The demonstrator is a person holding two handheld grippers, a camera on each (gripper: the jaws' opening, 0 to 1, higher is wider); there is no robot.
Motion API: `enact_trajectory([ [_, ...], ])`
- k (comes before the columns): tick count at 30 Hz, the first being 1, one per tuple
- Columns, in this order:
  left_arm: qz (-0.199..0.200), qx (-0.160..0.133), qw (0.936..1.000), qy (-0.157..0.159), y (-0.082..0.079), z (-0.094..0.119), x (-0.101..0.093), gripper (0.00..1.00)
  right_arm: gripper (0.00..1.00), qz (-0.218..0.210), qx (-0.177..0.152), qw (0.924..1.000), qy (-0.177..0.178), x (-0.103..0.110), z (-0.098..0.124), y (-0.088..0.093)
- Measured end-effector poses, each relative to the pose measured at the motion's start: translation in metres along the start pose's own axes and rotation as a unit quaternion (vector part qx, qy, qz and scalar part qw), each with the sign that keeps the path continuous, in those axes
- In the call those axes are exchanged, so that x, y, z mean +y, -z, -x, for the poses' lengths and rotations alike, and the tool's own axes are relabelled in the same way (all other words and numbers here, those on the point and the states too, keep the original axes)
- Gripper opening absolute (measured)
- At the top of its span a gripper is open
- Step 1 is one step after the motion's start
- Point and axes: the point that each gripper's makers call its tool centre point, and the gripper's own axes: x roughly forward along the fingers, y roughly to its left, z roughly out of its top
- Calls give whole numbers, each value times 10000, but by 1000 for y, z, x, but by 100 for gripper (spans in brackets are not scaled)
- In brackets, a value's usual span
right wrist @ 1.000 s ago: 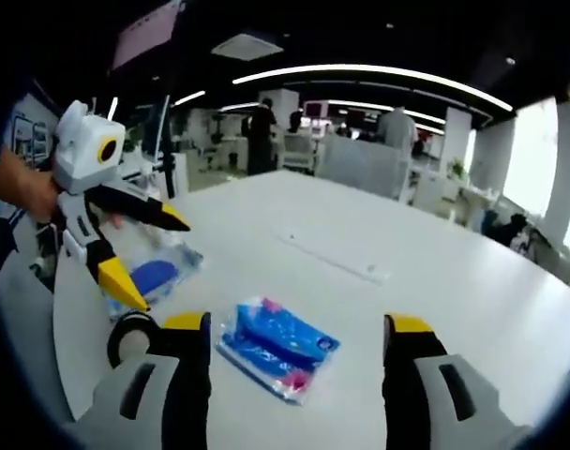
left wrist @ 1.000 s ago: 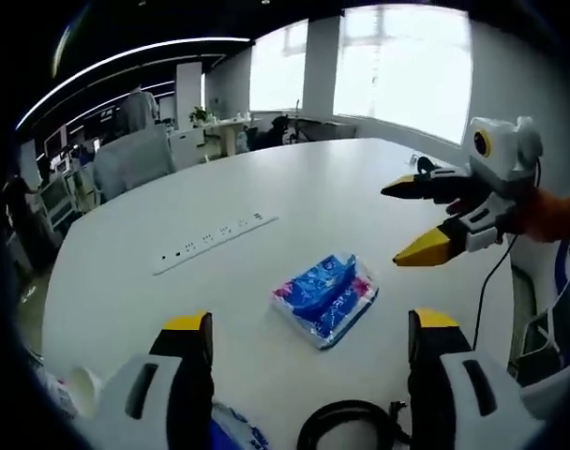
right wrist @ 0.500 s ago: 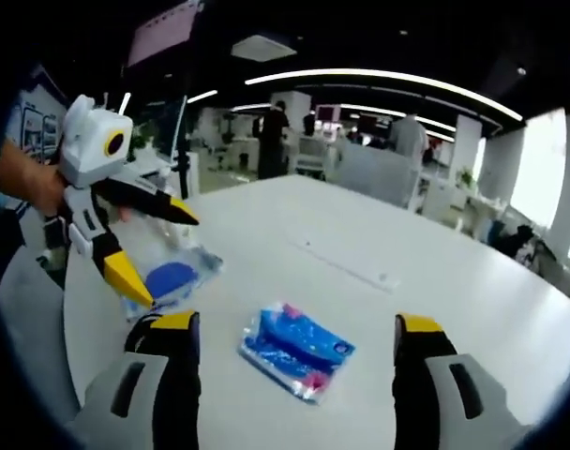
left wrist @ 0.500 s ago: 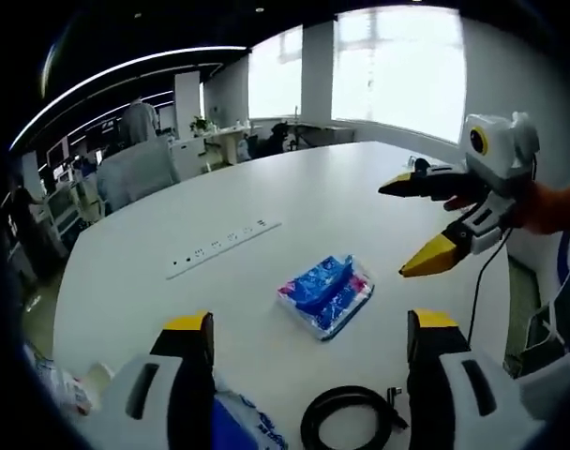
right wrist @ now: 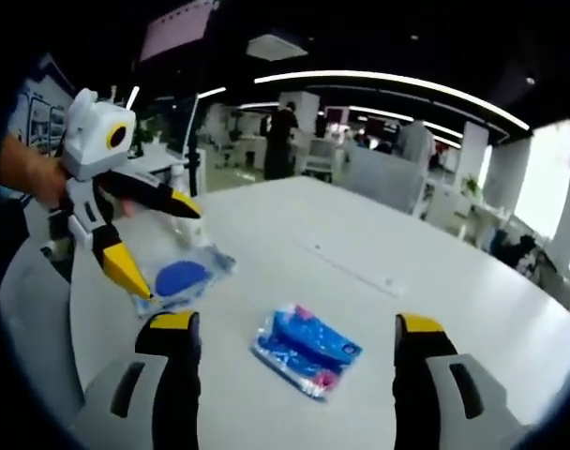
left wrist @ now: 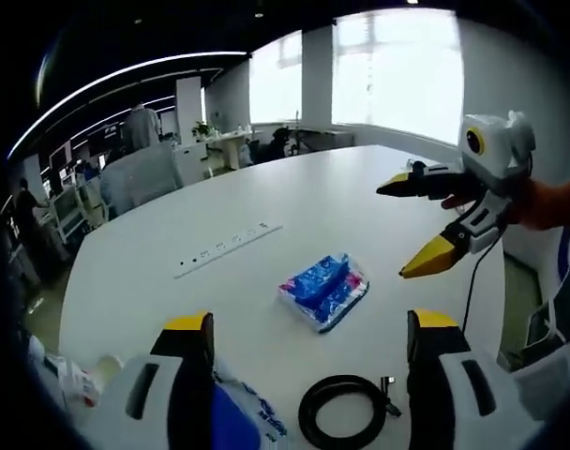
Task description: Arrange the tabletop items into an orderly group along one side of the table until the central work area is clear of visible clutter.
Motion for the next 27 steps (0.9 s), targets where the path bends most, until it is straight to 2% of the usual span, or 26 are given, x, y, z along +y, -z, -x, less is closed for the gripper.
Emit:
enact_trajectory([
  [8, -4, -145, 9998, -106, 0, 20, 4, 82, 82, 4, -34, 10000, -45, 12, 4, -1],
  [19, 89, -213, 9996, -181, 12, 44, 3, 81, 79, 43, -85, 9998, -158, 30, 1, -6],
  [22, -14, -225, 9994, -272, 18, 50, 4, 80, 79, 82, -93, 9997, -231, 37, -3, -6],
  [27, 94, -220, 9992, -317, 25, 57, 6, 80, 78, 96, -123, 9994, -307, 44, -6, -8],
])
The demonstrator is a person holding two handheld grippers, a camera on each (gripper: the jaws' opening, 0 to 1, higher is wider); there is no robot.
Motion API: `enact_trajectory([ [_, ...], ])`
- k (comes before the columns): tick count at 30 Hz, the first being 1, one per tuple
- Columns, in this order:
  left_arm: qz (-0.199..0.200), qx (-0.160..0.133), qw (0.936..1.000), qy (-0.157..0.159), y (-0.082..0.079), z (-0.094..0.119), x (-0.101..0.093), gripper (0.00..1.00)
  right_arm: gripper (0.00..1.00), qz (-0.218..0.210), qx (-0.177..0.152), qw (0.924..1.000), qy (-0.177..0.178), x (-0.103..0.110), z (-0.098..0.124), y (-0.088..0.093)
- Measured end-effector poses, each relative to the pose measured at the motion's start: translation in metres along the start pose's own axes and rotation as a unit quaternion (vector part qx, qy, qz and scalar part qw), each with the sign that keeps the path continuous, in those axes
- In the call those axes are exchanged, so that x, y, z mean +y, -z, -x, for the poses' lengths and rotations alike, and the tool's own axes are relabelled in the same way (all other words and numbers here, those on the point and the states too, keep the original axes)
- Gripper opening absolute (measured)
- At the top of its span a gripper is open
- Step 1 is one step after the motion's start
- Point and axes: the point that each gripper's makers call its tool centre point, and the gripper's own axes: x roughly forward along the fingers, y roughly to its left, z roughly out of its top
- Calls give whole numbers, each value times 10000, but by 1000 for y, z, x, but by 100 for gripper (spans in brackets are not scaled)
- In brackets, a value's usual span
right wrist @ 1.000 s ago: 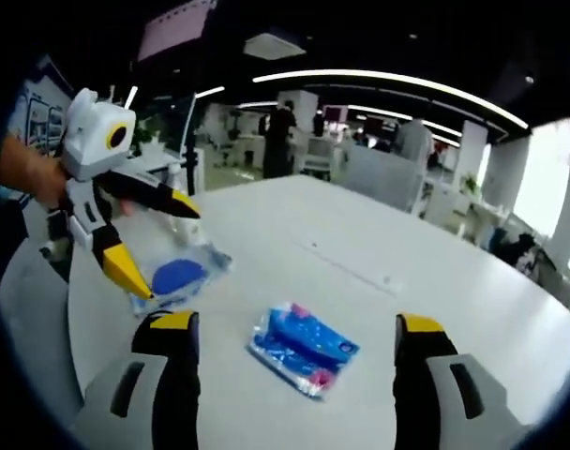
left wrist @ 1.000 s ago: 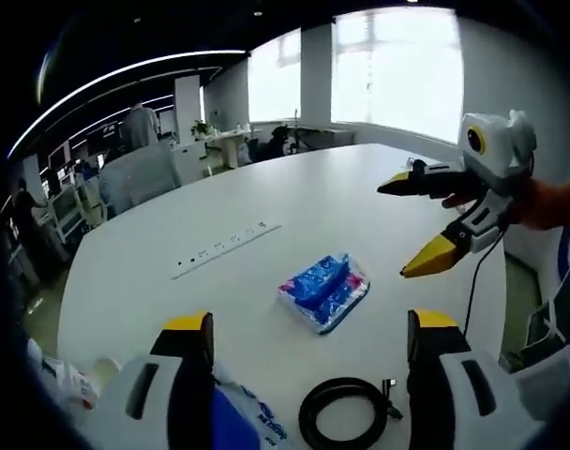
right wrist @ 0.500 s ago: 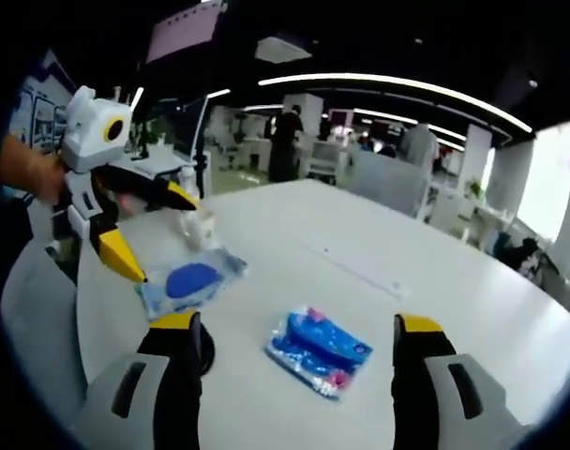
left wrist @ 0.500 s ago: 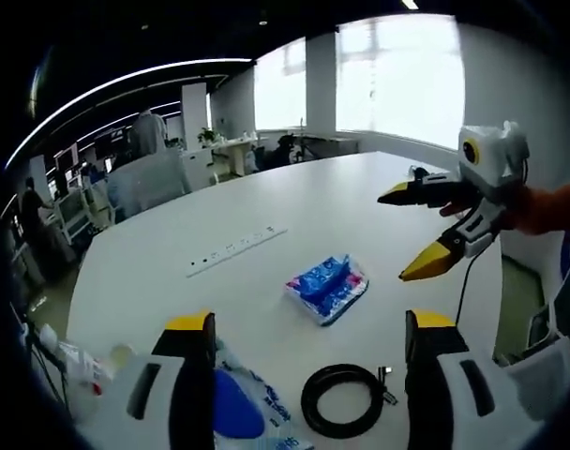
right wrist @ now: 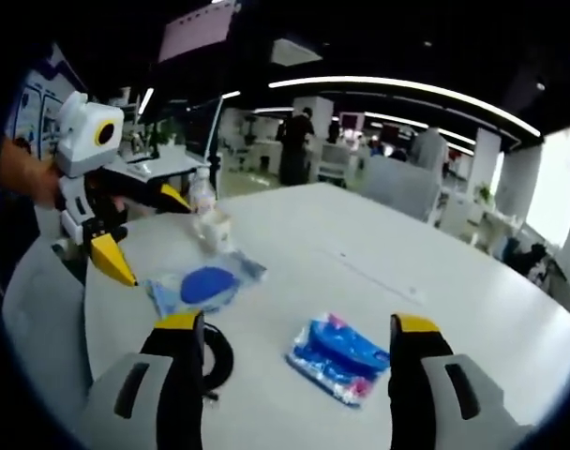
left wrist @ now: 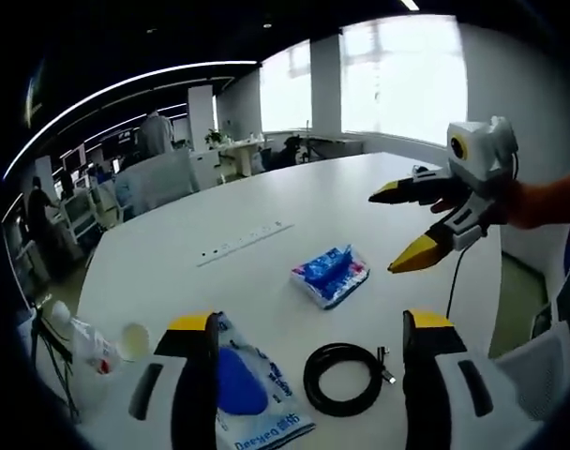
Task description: Arrange the tabletop items into an orderly group along one side of the table until the central work area is clear of visible clutter.
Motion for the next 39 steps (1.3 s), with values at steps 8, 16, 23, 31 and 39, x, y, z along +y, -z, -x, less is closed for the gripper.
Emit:
enact_trajectory([
  [8, 169, -30, 9998, -75, 7, 7, 3, 79, 76, 57, -8, 9999, -91, 9, -6, 2],
  [16, 362, -69, 9992, -178, 17, 14, 7, 78, 75, 119, 29, 9995, -277, 23, -16, 3],
  [23, 502, -24, 9985, -236, 32, 18, 14, 77, 75, 84, 23, 9993, -376, 30, -24, 1],
  [31, 671, 78, 9972, -313, 51, 22, 21, 75, 74, 118, 128, 9986, -492, 36, -36, 4],
  [39, 813, 148, 9959, -370, 67, 25, 26, 73, 72, 124, 201, 9977, -642, 44, -48, 7],
])
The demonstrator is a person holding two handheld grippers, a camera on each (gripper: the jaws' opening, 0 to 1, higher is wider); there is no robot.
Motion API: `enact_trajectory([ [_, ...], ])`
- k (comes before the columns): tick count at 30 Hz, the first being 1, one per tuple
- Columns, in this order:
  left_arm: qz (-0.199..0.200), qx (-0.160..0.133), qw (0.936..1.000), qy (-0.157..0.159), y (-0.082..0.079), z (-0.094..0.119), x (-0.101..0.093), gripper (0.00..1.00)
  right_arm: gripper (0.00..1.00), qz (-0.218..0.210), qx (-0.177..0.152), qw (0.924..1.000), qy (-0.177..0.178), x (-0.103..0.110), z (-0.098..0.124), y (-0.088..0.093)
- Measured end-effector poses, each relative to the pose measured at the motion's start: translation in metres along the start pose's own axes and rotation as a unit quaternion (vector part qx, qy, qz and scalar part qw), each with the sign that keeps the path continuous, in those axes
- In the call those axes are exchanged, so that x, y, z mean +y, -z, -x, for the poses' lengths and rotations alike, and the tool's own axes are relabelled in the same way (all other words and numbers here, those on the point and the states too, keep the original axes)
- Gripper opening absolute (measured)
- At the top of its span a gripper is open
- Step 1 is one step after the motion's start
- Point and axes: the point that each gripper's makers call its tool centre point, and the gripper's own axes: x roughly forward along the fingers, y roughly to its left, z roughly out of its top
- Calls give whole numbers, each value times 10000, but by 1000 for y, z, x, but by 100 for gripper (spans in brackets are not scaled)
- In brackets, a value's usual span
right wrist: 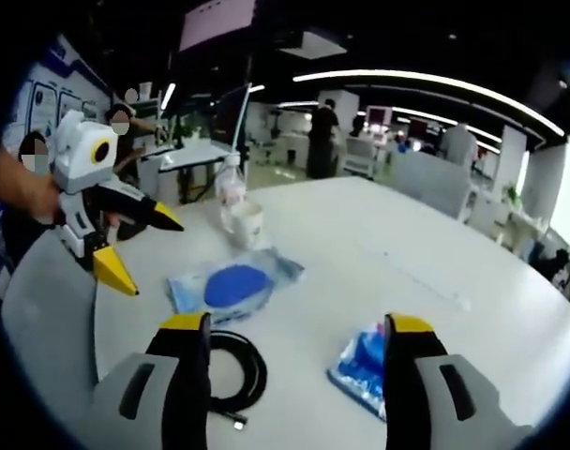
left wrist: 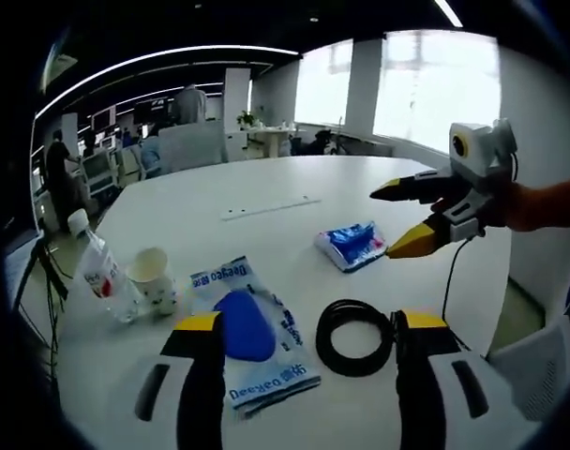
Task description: Arrange the tabletop items into an orderly group along one side of the table until the central work area is clear of visible clutter.
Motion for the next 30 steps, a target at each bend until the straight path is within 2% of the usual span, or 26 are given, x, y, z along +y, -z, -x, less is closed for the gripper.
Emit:
enact_trajectory([
  [15, 140, 2, 9999, -28, 6, -3, 9, 71, 70, 88, 46, 9995, -312, 10, -34, -8],
  [30, 92, 208, 9997, -113, 25, -2, 28, 69, 66, 145, 104, 9984, -537, 17, -68, -12],
])
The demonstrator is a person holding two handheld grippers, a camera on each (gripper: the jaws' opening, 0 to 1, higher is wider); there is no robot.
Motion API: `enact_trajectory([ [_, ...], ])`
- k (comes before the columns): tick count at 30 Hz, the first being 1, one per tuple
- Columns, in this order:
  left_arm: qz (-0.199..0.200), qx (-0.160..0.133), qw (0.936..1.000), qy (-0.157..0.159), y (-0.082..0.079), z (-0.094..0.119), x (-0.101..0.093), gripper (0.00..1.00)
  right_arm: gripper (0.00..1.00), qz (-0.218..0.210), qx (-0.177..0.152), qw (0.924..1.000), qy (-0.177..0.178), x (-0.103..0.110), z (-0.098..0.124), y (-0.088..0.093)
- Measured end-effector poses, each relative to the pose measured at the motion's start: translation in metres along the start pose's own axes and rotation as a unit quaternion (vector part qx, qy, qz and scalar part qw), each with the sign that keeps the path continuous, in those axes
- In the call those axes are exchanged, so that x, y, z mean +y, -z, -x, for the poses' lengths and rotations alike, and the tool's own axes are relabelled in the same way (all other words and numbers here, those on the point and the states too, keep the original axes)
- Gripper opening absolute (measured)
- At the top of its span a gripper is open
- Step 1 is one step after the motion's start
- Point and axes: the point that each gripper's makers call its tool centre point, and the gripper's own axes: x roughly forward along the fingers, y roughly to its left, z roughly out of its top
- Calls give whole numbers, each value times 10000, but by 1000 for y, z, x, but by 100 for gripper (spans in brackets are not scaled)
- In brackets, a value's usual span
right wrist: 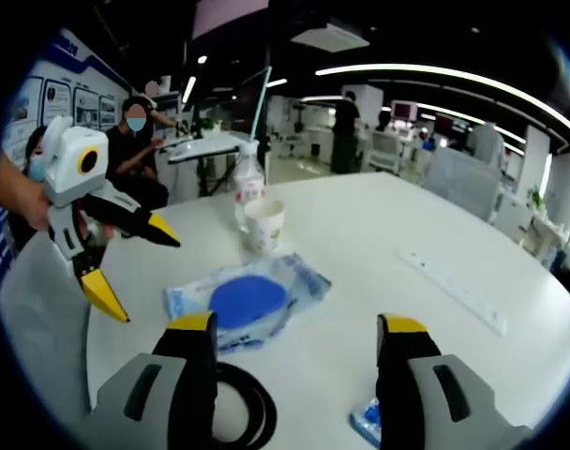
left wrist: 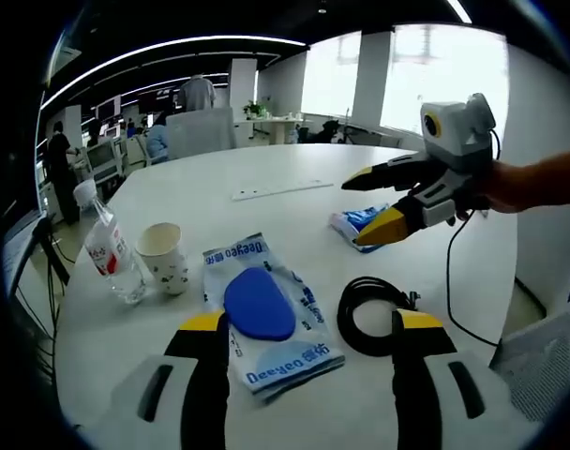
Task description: Arrange the tabletop items into an orderly group along one side of the table until the central work area is clear of visible clutter.
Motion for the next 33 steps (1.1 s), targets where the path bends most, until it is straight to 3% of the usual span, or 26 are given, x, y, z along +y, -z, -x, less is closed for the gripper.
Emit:
enact_trajectory([
  [26, 173, 276, 9993, -207, 39, -7, 21, 65, 53, 132, 61, 9993, -339, 6, -55, -8],
  [33, 160, 359, 9991, -185, 46, -13, 22, 63, 49, 243, 174, 9988, -394, 7, -65, 0],
])
